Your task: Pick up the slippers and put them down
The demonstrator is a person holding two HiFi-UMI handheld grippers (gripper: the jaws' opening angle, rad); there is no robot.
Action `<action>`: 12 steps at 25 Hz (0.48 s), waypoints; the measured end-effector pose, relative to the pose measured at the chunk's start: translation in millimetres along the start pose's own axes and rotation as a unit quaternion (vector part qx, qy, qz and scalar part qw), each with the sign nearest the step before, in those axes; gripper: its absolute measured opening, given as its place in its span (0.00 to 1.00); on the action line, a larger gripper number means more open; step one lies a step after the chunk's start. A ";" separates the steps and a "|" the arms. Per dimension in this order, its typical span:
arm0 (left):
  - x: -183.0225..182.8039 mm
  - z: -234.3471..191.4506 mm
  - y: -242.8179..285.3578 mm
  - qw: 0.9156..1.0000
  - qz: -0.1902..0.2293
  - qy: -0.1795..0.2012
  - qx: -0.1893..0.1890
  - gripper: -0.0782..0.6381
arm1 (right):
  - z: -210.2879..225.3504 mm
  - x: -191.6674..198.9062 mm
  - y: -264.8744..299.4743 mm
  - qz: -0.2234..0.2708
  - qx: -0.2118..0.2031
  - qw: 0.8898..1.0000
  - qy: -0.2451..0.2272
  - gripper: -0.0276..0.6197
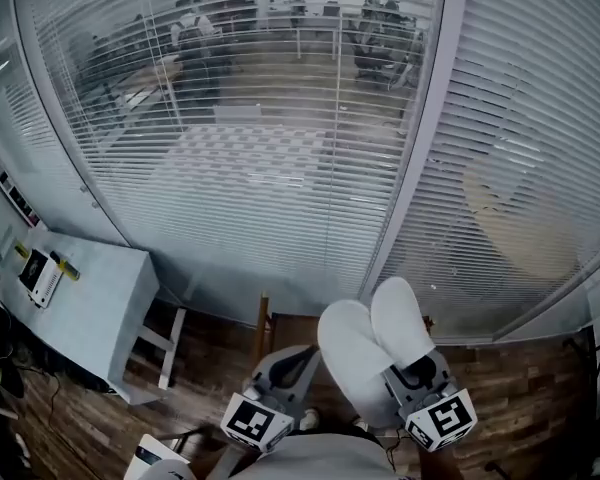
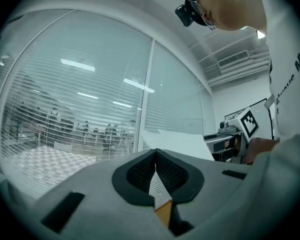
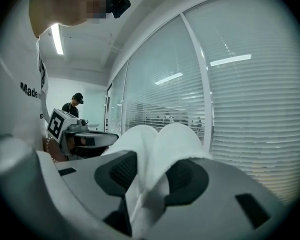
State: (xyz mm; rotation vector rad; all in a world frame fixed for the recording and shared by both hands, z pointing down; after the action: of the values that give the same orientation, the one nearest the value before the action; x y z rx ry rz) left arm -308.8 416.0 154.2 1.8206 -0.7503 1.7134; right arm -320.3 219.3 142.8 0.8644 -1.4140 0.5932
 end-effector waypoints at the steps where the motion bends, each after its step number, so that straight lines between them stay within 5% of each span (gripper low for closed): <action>1: -0.2 1.0 0.9 1.000 -0.003 0.001 0.005 0.13 | -0.8 0.1 -2.4 0.001 0.007 1.000 0.001 0.28; 7: 5.5 11.8 12.1 0.999 0.006 -0.004 0.042 0.13 | 6.6 2.4 -26.6 0.006 0.050 0.999 0.013 0.28; 12: 11.2 45.5 45.6 0.992 0.008 -0.019 0.121 0.13 | 23.1 11.0 -71.5 0.004 0.126 0.992 0.021 0.28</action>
State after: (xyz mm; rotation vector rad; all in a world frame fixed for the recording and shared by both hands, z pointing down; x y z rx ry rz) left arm -308.3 351.1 162.7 2.0172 -0.5957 1.8523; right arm -275.7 157.9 140.9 1.0398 -1.3219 0.8028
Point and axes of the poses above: the fingertips, and each gripper's own axes: y forward along the fingers, z to its right, x out of its underside, the point moved 6 cm from there along -y, backward along the fingers, and after that the axes turned 7 degrees about x, right-handed, at the moved point
